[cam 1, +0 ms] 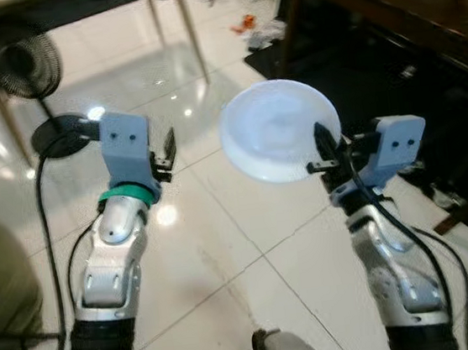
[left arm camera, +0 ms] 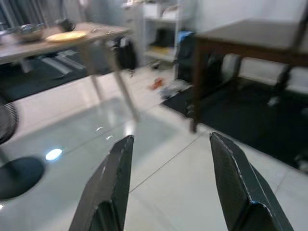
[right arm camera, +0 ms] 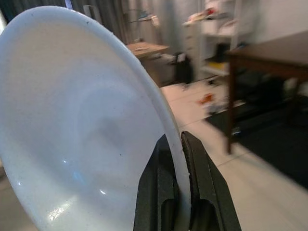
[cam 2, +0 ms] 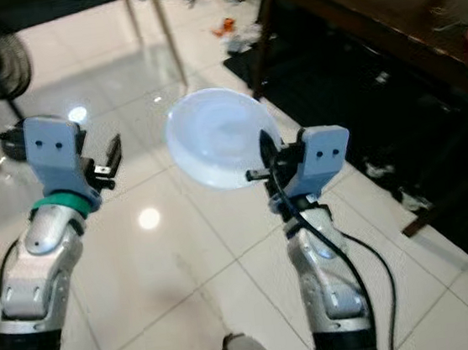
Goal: Setting the table
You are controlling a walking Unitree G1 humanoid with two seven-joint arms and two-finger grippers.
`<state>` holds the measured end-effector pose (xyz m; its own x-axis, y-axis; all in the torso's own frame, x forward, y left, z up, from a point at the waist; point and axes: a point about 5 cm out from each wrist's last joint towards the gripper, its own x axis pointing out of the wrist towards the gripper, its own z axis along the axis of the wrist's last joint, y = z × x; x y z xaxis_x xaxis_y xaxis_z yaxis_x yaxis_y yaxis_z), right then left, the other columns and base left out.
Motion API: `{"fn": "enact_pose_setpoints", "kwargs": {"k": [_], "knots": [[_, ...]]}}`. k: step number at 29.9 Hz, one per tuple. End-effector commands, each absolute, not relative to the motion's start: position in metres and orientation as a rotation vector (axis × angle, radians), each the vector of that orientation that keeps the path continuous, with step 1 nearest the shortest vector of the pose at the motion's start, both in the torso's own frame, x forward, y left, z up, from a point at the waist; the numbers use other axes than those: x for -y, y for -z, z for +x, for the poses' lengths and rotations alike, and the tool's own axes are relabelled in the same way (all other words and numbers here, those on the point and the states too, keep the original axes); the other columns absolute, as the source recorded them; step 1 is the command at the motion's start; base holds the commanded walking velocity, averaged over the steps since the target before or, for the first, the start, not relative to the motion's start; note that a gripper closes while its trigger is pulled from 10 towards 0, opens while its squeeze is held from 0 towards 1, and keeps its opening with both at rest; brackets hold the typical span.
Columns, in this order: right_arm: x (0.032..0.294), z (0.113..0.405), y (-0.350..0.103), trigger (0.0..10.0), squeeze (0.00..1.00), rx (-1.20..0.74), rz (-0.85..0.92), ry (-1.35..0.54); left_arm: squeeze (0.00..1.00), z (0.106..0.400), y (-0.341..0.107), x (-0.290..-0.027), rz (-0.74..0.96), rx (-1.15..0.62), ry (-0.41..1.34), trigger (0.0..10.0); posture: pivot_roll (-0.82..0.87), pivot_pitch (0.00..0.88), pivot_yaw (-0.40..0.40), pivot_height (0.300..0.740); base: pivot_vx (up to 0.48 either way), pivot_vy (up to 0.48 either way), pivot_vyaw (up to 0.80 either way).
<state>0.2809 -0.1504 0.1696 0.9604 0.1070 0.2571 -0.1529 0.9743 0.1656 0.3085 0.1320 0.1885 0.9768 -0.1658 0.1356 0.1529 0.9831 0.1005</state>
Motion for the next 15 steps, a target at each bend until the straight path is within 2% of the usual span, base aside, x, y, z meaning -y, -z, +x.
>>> {"fn": "enact_pose_setpoints", "kwargs": {"k": [1, 15], "knots": [[0.1476, 0.2798, -0.1654, 10.0, 0.00, 0.233, 0.202, -0.137, 0.00, 0.3082, -0.1818, -0.1367, 0.105, 0.112, 0.145, 10.0, -0.01, 0.000, 0.029, 0.740, 0.000, 0.000, -0.80], [0.1477, 0.2803, -0.1645, 10.0, 0.00, 0.229, 0.195, -0.140, 0.00, 0.3089, -0.1827, -0.1354, 0.104, 0.117, 0.152, 10.0, -0.01, 0.000, 0.030, 0.740, 0.000, 0.000, -0.80]]}}
